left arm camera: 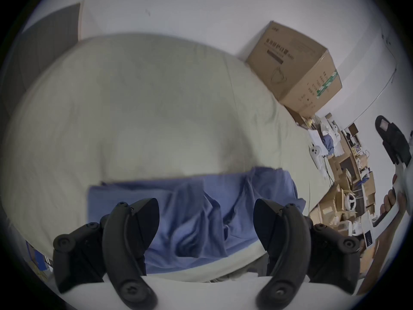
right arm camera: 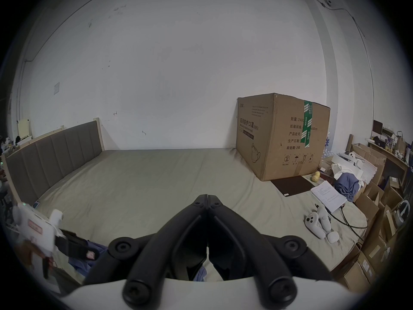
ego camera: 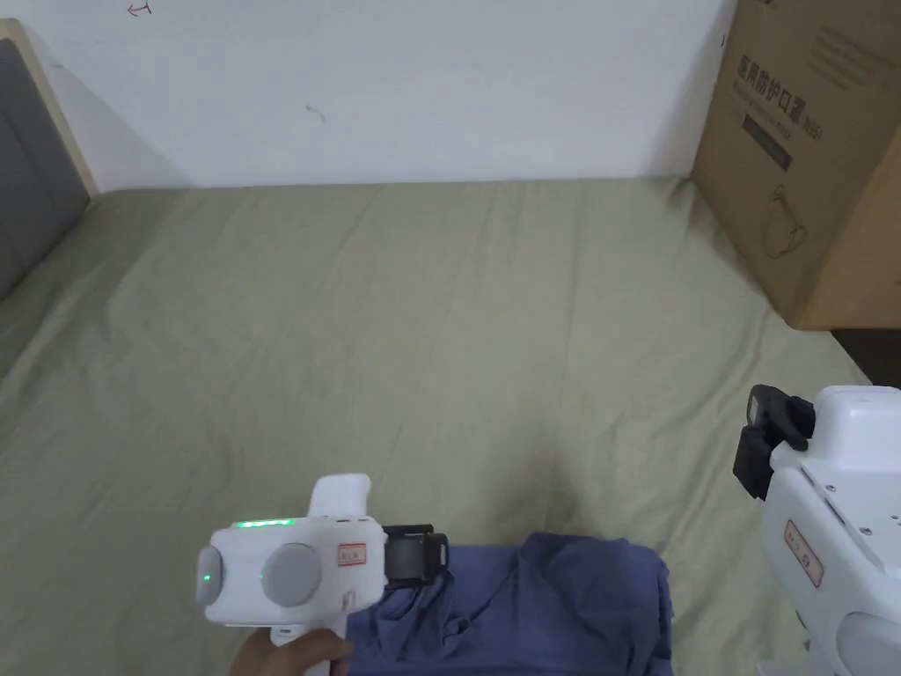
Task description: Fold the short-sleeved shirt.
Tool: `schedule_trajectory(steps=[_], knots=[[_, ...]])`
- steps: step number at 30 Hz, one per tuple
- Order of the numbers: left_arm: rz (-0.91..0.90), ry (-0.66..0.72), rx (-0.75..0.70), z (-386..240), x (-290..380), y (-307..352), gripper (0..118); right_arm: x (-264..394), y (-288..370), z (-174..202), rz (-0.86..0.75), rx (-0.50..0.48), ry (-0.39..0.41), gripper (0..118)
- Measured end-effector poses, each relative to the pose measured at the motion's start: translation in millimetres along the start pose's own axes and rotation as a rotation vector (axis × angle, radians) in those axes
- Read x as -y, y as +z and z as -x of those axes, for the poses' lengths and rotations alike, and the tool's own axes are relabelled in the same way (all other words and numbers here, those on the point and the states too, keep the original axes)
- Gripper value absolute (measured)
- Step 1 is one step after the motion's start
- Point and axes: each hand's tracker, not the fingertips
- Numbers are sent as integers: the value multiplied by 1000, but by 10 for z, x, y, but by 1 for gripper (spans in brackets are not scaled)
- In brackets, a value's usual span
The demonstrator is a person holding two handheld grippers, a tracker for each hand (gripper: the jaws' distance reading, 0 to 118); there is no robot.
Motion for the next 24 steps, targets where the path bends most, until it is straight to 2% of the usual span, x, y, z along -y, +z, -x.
schedule_trajectory(steps=[4,5,6,7,8,9,16,24], knots=[[-167,-20,-105,167,-42,306,89,-22,2,14,-7,-6,3,0],[-195,-16,-129,222,-36,354,85,-27,2,18,-8,-9,1,0],[-221,-13,-143,274,-25,384,75,-29,2,22,-9,-10,0,0],[-243,-17,-144,315,-9,407,55,-29,2,25,-10,-12,-2,0],[-254,-30,-142,358,19,413,20,-32,2,30,-10,-13,-2,0],[-246,-27,-152,395,44,385,1,-30,1,34,-10,-14,-3,0],[-129,-59,-173,425,292,16,0,-11,-11,31,0,-19,0,0],[52,-131,-133,51,614,-590,0,10,15,-70,6,3,-3,0]])
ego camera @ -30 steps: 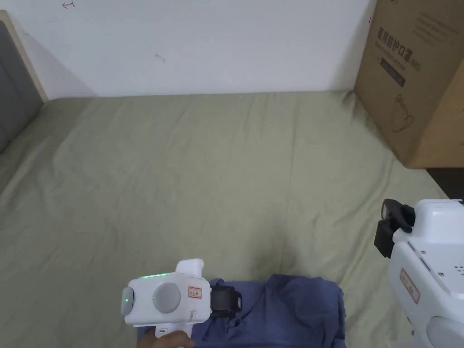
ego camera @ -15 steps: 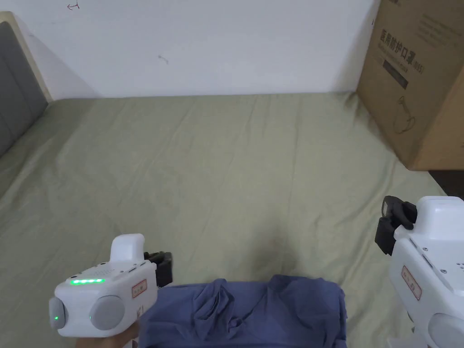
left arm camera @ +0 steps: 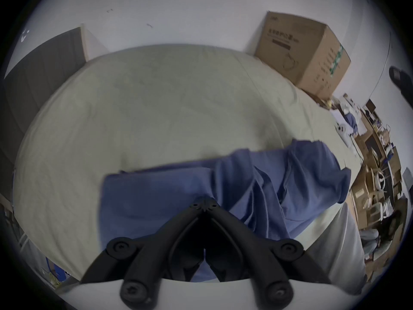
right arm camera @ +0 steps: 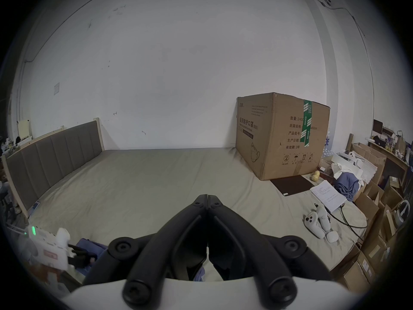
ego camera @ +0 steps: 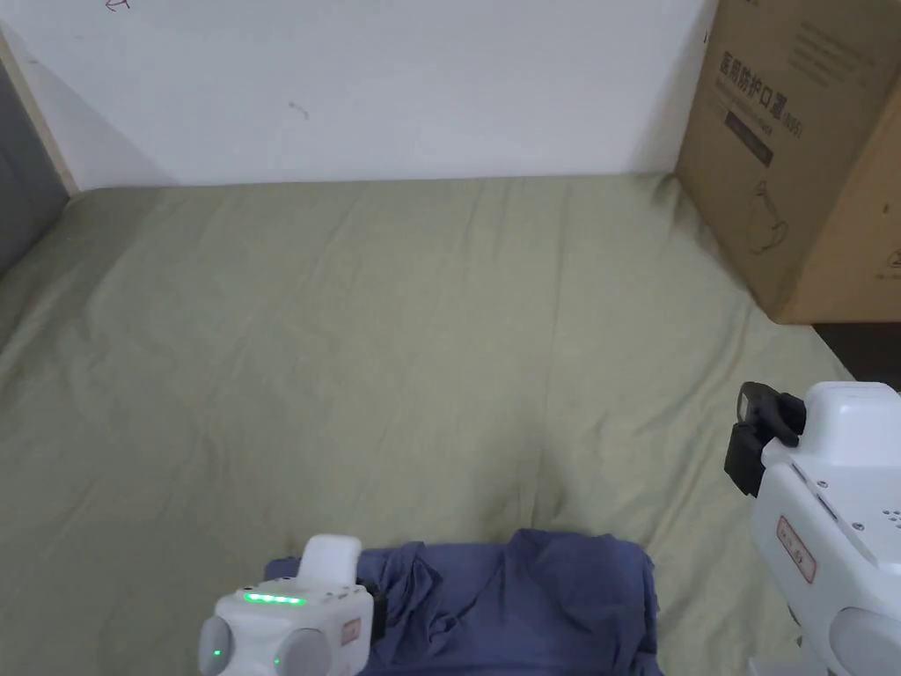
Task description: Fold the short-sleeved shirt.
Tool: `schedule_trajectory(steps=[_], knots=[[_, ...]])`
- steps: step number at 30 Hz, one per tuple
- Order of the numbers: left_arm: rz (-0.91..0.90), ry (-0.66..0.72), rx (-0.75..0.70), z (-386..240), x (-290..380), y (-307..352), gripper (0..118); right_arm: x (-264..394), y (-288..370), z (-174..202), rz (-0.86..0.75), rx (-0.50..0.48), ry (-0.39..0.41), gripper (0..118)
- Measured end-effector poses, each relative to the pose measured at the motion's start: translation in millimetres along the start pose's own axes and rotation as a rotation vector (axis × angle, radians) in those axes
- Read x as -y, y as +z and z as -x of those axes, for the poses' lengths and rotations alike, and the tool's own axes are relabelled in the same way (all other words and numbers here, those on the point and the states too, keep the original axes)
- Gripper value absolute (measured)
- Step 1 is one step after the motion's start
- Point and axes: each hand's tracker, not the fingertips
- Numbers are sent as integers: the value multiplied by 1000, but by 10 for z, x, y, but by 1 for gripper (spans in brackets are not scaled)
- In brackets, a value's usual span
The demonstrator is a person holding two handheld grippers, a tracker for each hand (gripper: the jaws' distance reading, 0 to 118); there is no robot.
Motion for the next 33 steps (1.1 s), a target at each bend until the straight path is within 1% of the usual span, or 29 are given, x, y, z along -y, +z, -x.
schedule_trajectory(steps=[3,7,10,11,14,16,18,21,23,25,26,27,28,29,30,31,32,33], knots=[[9,0,12,-191,12,-93,0,13,13,-40,6,11,2,0],[27,-13,70,-373,27,-172,0,28,23,-81,12,24,4,0],[44,-61,43,-485,79,-286,0,35,23,-102,16,31,1,0],[47,-53,43,-473,85,-300,0,35,26,-103,16,32,0,0],[52,20,78,-383,27,-227,0,31,32,-91,14,31,1,0],[15,39,99,-306,-14,-116,0,22,29,-75,14,25,2,0],[-46,91,169,-187,-120,120,0,9,26,-48,11,19,6,0],[-105,167,247,98,-271,455,0,-15,19,-8,7,7,9,0],[-116,189,245,317,-358,616,0,-22,17,23,3,0,13,0],[-107,241,282,574,-396,725,4,-28,8,56,2,-6,14,0],[-91,274,310,707,-408,758,13,-25,2,75,2,-9,14,0],[-76,307,336,829,-408,771,30,-23,-5,93,4,-14,13,0],[-58,330,353,937,-393,777,53,-22,-10,111,6,-18,14,0],[-47,366,358,1055,-361,773,70,-17,-15,134,8,-22,15,0],[-34,397,365,1143,-331,747,77,-11,-17,156,10,-26,17,0],[-4,411,368,1199,-306,717,77,-7,-19,174,12,-29,19,0],[9,435,367,1288,-253,679,99,-6,-20,190,15,-34,21,0],[14,442,367,1368,-204,637,103,-2,-19,207,16,-38,24,0]])
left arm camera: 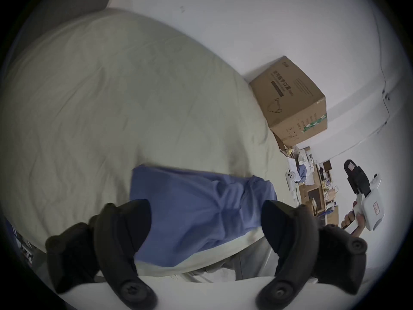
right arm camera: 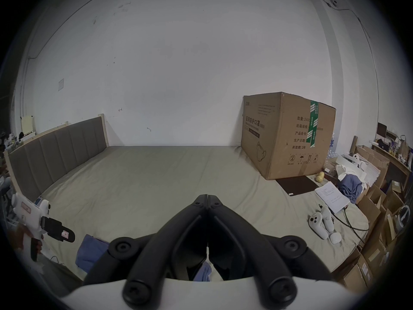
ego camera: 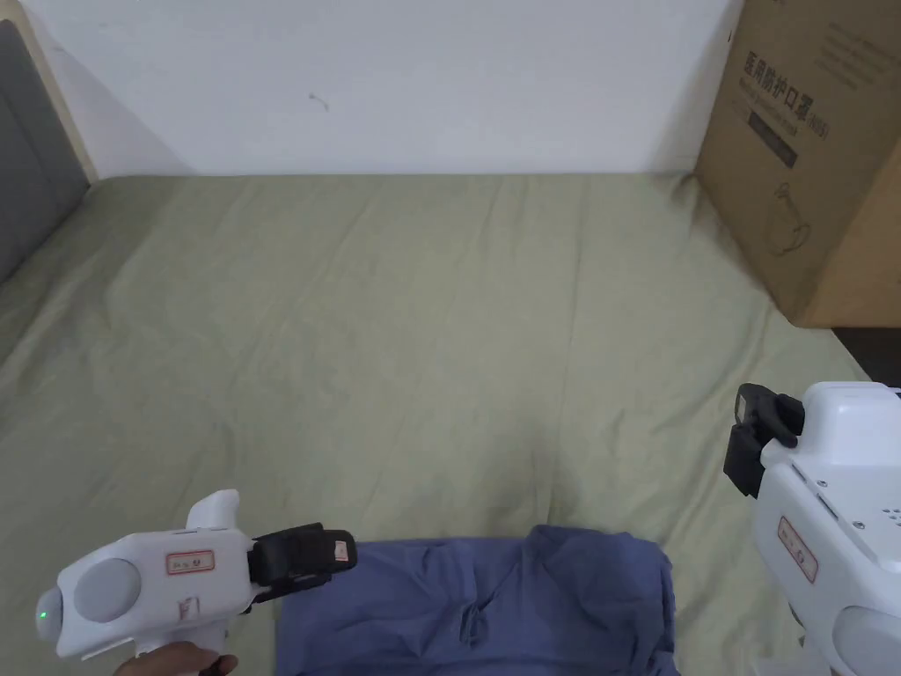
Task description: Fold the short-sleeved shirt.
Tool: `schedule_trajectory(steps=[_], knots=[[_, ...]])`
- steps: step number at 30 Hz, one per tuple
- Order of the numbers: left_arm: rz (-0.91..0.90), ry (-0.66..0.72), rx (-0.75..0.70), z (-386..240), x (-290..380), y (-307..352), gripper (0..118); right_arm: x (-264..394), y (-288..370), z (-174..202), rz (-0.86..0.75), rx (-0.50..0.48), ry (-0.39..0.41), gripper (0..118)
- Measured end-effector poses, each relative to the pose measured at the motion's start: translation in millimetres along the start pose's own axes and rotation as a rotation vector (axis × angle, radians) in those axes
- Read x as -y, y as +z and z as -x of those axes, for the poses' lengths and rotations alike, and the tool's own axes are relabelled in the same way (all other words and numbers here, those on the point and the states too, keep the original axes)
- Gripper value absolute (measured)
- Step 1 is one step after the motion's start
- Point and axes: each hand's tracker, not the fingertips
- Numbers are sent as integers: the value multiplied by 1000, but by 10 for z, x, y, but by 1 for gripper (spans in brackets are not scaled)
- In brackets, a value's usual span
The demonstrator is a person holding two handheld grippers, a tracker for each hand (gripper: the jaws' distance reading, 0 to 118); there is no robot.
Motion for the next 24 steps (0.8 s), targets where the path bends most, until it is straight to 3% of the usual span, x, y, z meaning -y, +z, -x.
schedule_trajectory(steps=[7,13,14,18,21,24], knots=[[62,119,-49,505,129,-262,102,12,-21,46,15,-5,13,0],[39,42,-65,524,209,-399,63,29,-31,28,24,3,23,0],[42,28,-68,459,230,-392,50,34,-33,24,26,4,21,0],[65,-47,-123,346,270,-503,18,51,-40,21,32,3,10,0],[37,-33,-105,278,255,-412,12,52,-34,23,34,0,11,0],[-10,-160,-131,110,199,-209,10,39,-44,14,32,0,21,0]])
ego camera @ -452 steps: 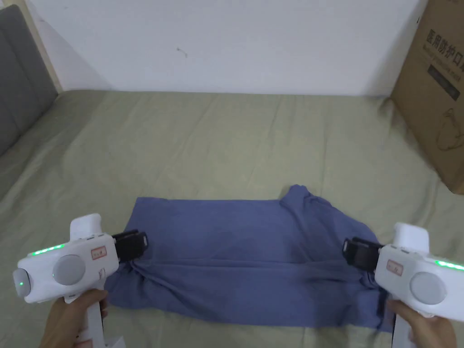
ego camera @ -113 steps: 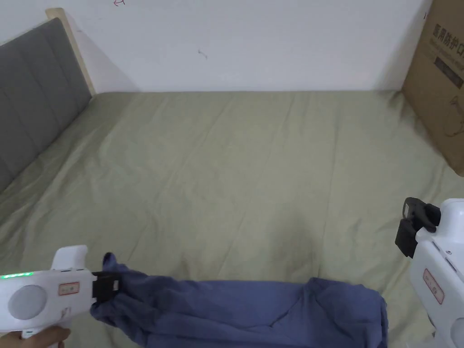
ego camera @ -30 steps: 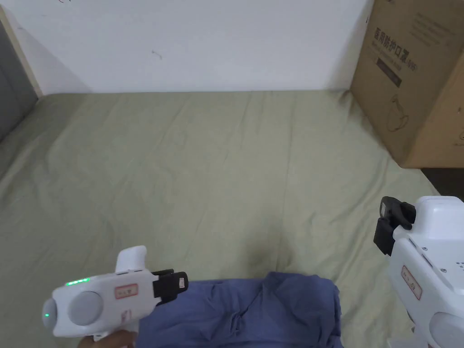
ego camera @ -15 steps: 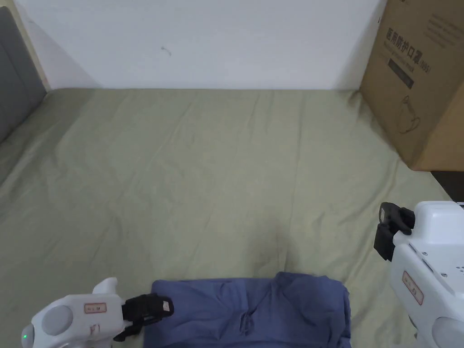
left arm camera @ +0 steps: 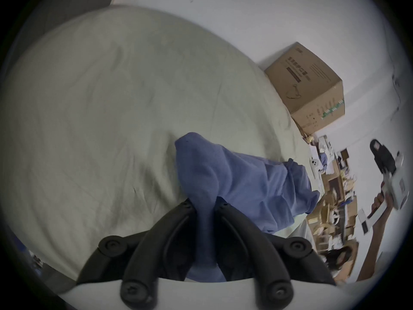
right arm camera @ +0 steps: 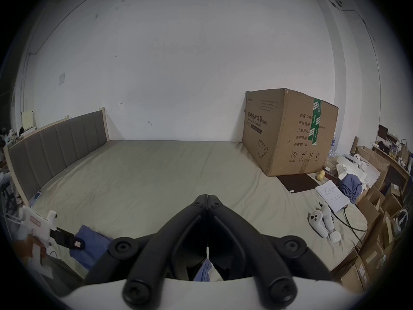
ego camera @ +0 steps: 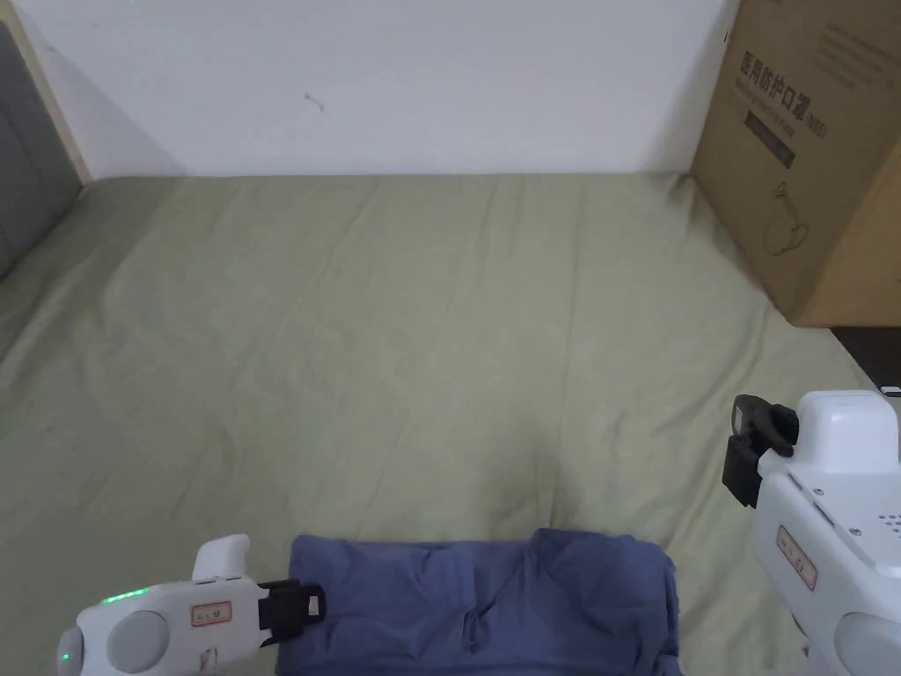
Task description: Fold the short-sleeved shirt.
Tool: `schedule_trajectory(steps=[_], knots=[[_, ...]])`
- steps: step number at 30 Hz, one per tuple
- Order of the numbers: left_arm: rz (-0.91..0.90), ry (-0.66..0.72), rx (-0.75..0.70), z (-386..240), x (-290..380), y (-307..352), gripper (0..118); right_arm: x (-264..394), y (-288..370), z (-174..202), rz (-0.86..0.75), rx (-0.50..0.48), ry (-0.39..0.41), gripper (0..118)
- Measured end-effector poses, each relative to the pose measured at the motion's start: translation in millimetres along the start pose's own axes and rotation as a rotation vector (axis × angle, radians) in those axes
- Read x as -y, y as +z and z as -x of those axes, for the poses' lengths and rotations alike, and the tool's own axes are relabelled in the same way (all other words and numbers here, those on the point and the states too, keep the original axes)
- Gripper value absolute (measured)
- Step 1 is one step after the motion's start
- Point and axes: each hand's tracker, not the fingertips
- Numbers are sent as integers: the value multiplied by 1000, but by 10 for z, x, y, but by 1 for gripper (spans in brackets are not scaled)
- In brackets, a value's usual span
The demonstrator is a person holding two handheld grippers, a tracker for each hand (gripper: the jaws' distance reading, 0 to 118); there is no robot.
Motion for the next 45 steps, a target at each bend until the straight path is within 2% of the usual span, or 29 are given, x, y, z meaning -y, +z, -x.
schedule_trajectory(steps=[3,11,16,18,20,32,38,42,44,45], knots=[[-18,-34,-22,-7,-95,245,10,-22,-13,-29,-8,-1,-11,0],[-86,-86,-252,238,-298,996,10,-36,-21,-58,-21,-14,-21,0],[-95,-93,-249,-261,-400,1130,10,-28,-44,-39,-23,-28,-35,0],[-83,-143,-233,-567,-446,1076,10,-28,-41,-27,-24,-33,-35,0],[-49,-175,-224,-925,-486,928,10,-35,-24,-14,-27,-36,-32,0],[190,-388,-99,-2014,-226,-332,10,4,92,-238,-32,14,-45,0],[305,-391,-177,-2220,109,-1154,10,41,147,-333,-22,44,-43,0],[294,-407,-203,-2239,273,-1320,11,69,166,-384,-15,57,-44,0],[271,-404,-200,-2237,266,-1279,19,75,168,-394,-13,63,-44,0],[265,-388,-173,-2248,238,-1225,29,79,167,-399,-12,66,-43,0]])
